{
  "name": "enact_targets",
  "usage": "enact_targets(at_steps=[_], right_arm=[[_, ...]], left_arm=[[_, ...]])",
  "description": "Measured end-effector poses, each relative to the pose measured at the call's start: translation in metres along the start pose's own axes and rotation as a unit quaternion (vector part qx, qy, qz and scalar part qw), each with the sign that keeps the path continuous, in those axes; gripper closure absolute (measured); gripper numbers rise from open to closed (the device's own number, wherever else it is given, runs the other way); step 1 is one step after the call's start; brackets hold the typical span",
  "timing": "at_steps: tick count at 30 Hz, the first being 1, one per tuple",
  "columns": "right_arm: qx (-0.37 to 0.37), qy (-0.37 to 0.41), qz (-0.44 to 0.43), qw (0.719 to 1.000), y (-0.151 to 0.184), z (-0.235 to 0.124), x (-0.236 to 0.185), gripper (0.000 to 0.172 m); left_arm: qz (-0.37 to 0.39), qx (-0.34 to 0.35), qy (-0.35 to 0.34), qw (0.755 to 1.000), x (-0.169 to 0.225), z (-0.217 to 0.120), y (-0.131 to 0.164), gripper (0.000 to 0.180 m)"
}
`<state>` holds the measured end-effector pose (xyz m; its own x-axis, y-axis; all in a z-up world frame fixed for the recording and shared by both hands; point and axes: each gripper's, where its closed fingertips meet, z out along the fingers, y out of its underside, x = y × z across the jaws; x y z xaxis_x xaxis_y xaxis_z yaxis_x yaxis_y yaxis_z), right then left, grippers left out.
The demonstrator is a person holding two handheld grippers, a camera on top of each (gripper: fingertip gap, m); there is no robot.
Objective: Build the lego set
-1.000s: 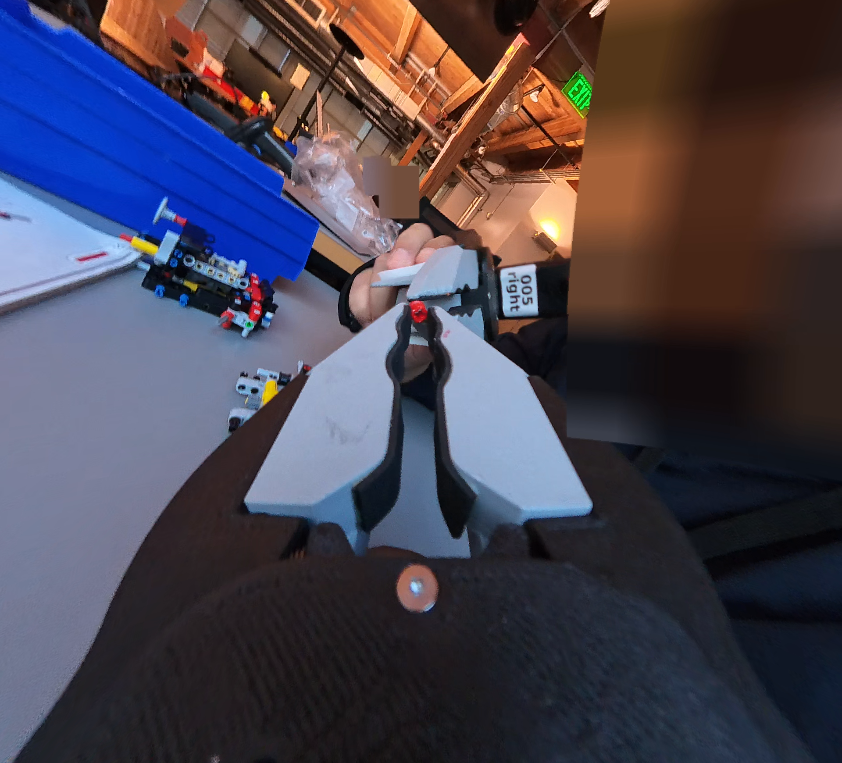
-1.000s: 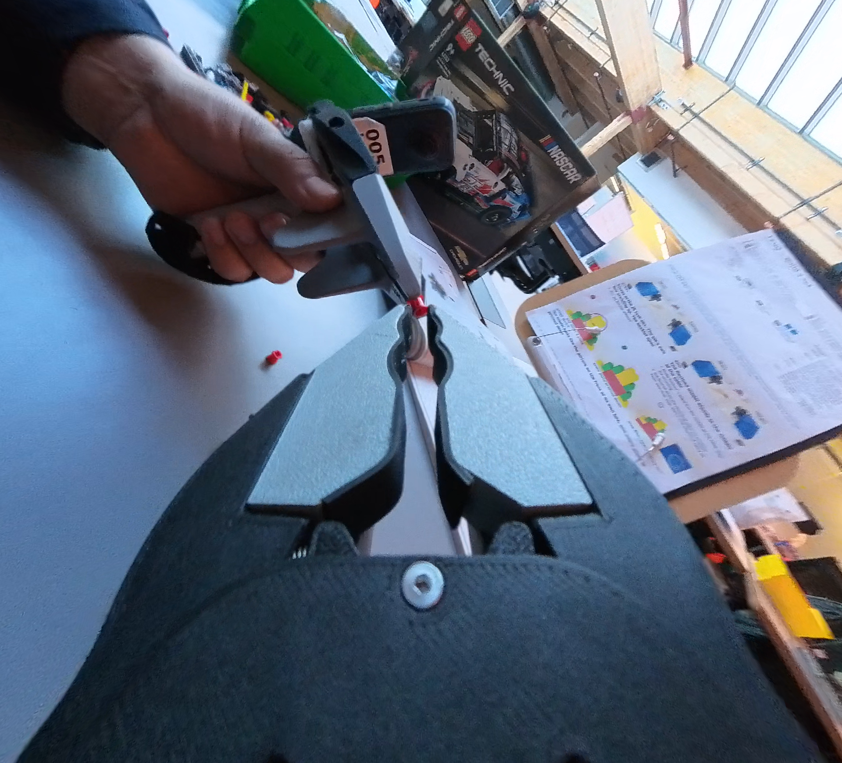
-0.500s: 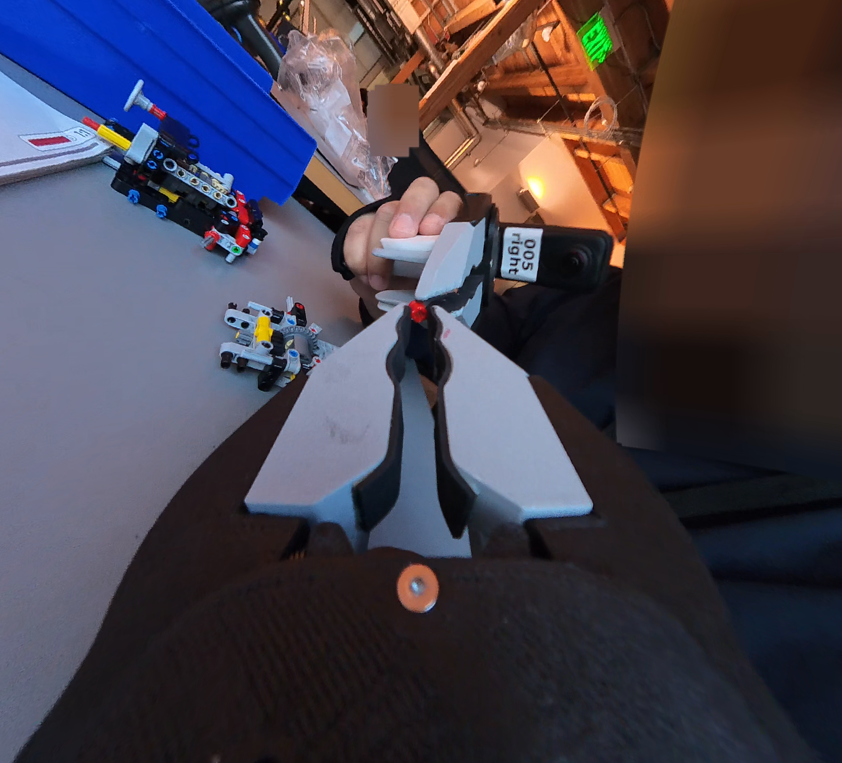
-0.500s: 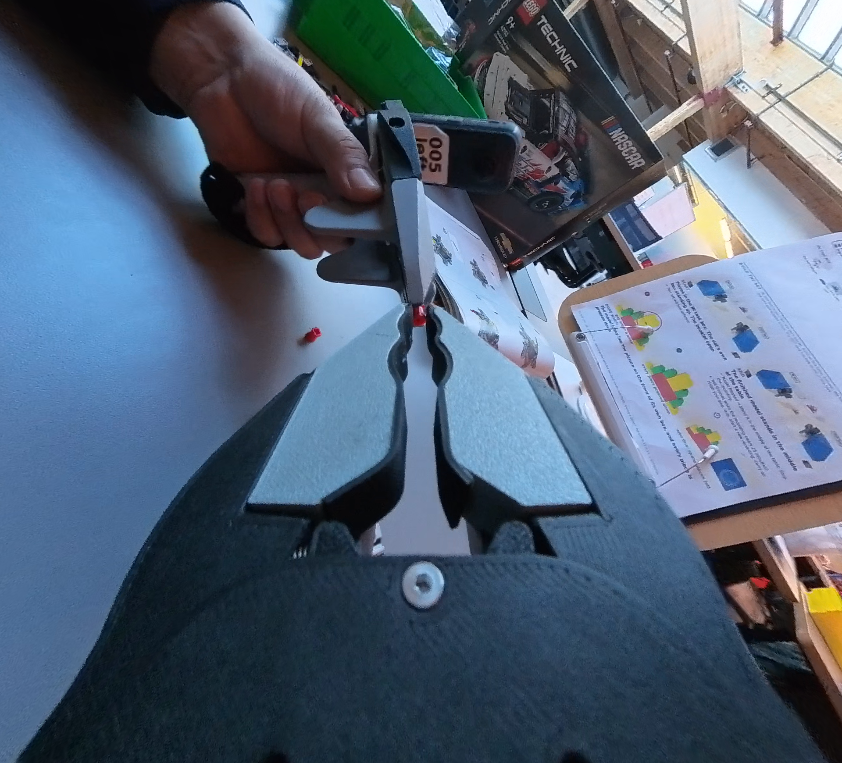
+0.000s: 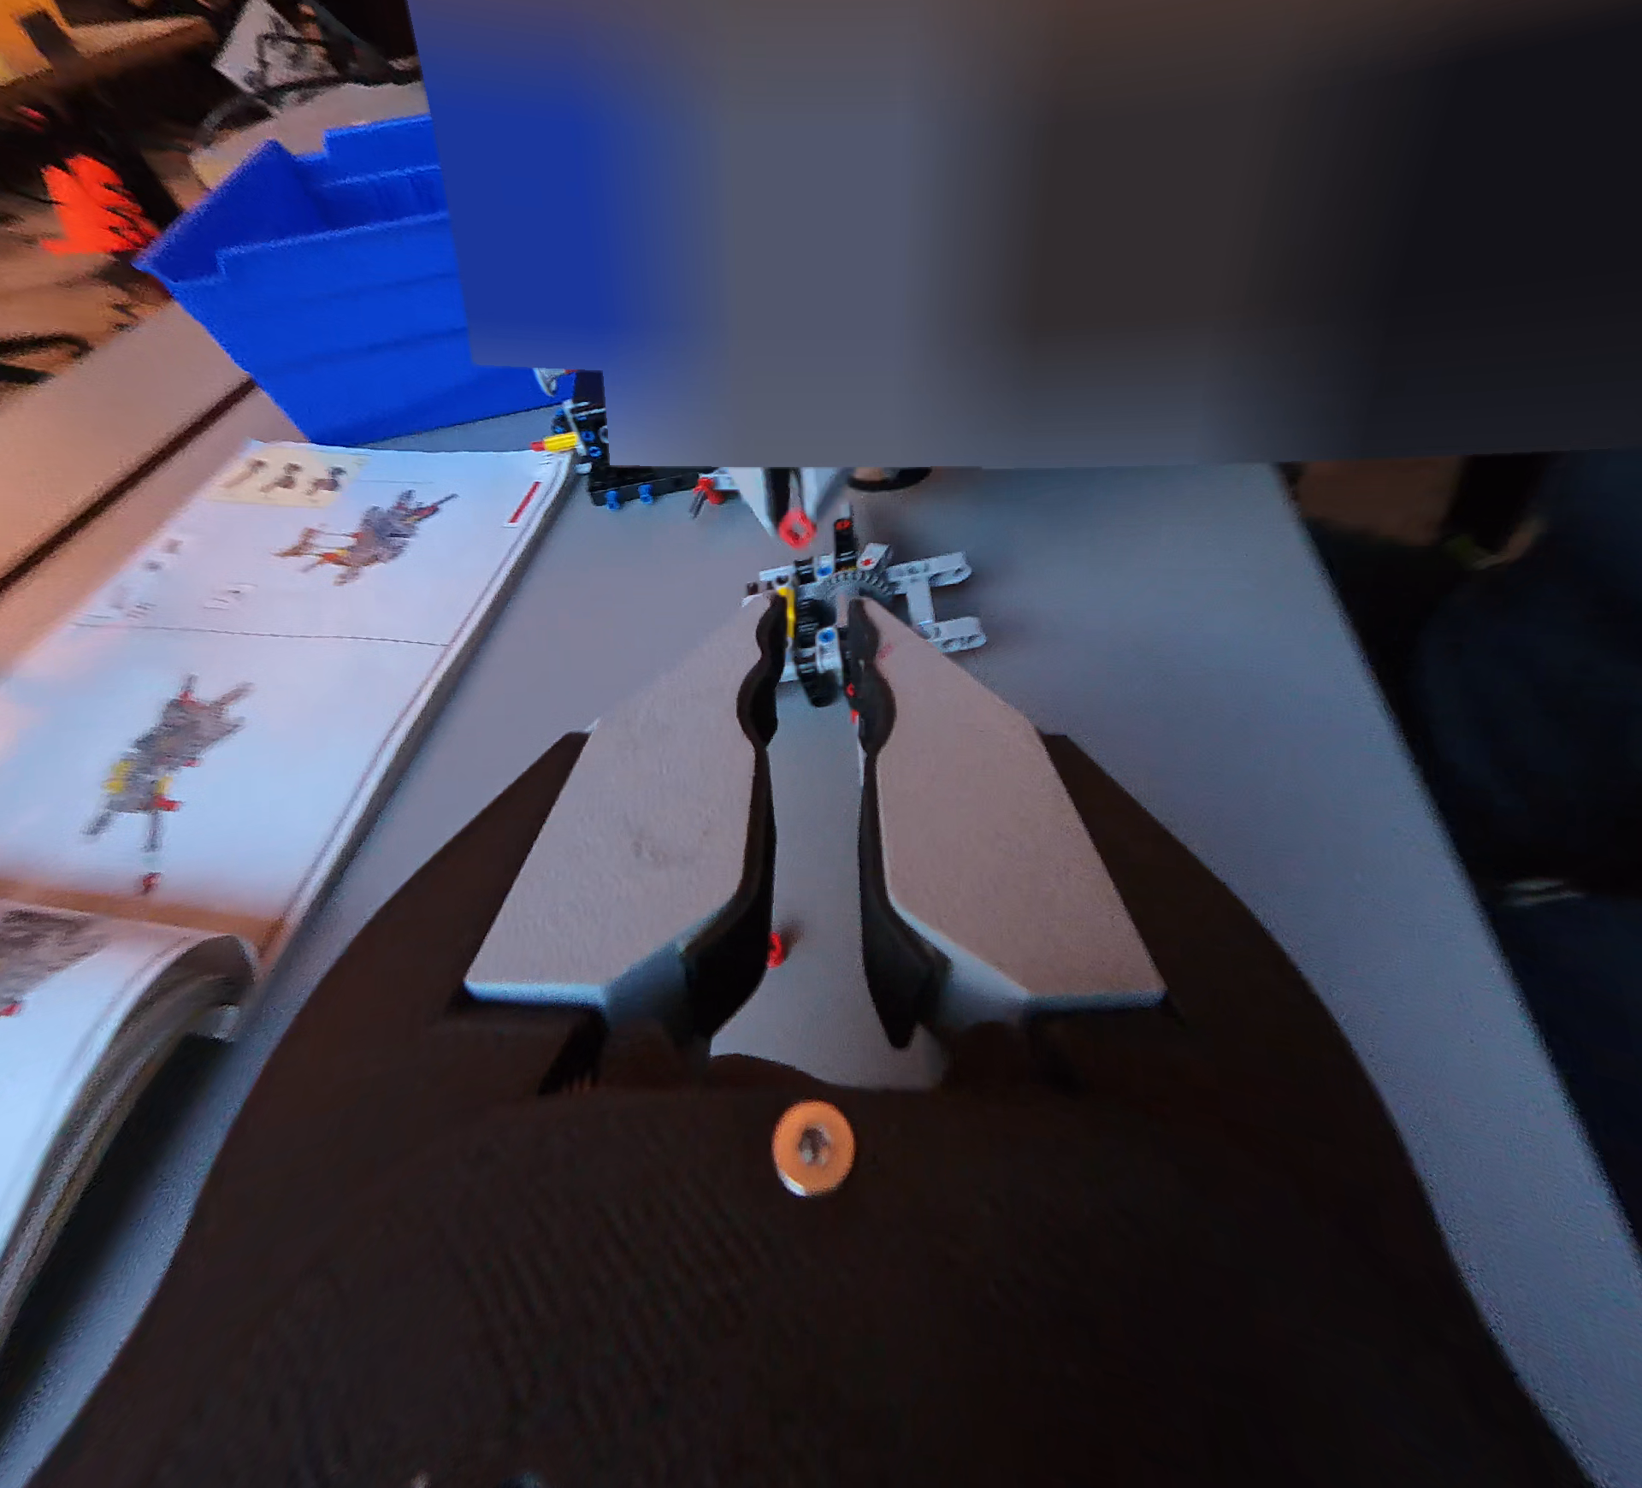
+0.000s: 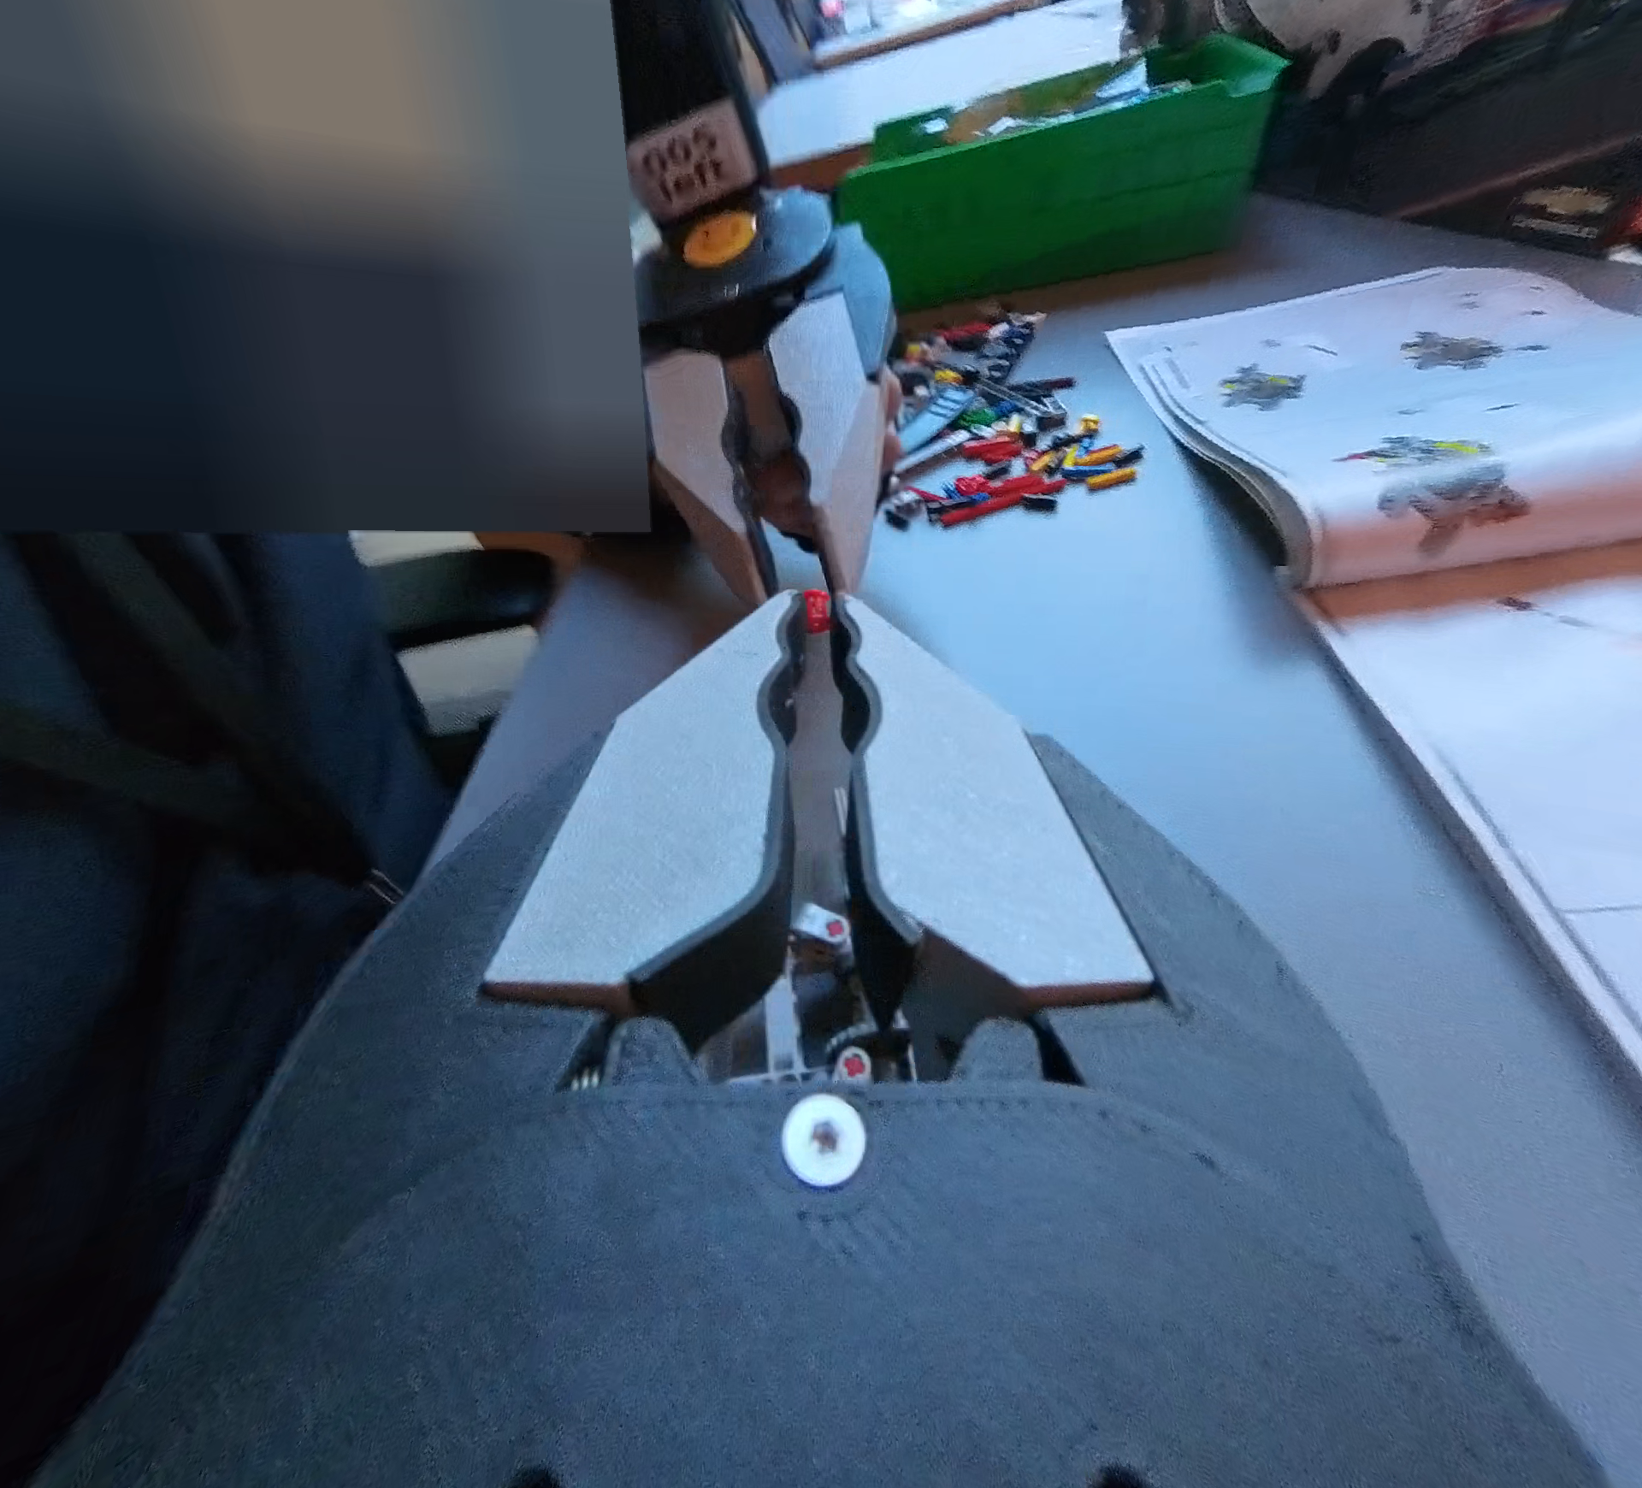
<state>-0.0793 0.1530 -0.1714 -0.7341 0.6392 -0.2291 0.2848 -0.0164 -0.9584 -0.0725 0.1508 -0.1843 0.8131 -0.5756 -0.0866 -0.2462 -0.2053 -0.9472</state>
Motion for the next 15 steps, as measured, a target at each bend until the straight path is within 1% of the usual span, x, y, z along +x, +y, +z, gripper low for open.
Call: enact_targets(at_steps=[3, 6, 11, 15], right_arm=[[0.026, -0.019, 0.024, 0.999, -0.007, -0.003, 0.0, 0.17], [0.025, -0.017, 0.013, 0.999, -0.008, -0.002, -0.002, 0.17], [0.0, -0.003, -0.028, 1.0, 0.0, 0.008, -0.005, 0.17], [-0.011, -0.004, -0.033, 0.999, 0.003, 0.011, -0.007, 0.17]], left_arm=[[0.018, -0.004, -0.021, 1.0, -0.001, 0.001, 0.0, 0.171], [-0.001, 0.006, -0.033, 0.999, -0.006, -0.002, -0.003, 0.171], [-0.046, 0.031, 0.006, 0.998, 0.0, -0.003, -0.009, 0.172], [-0.045, 0.026, 0.014, 0.999, 0.002, -0.003, -0.007, 0.173]])
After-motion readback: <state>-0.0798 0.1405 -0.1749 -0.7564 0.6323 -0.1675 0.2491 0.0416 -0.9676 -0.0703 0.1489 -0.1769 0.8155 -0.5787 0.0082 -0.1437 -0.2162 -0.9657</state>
